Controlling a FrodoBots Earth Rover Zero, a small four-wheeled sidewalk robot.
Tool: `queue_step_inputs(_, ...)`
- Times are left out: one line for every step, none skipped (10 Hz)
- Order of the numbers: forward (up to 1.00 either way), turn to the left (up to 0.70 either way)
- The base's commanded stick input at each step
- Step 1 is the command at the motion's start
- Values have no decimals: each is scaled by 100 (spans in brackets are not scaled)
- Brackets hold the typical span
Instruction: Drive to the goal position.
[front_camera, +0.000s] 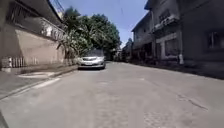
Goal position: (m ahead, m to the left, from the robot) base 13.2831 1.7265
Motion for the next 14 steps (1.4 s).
queue_step_inputs(85,0)
queue_step_inputs(85,0)
queue_step_inputs(85,0)
queue_step_inputs(85,0)
queue_step_inputs(85,-1)
queue_step_inputs(85,-5)
queue_step_inputs(85,-8)
queue_step_inputs(85,-8)
queue_step_inputs(85,-8)
queue_step_inputs(85,-4)
queue_step_inputs(85,-3)
queue_step_inputs(85,-3)
queue_step_inputs(85,-2)
queue_step_inputs(85,0)
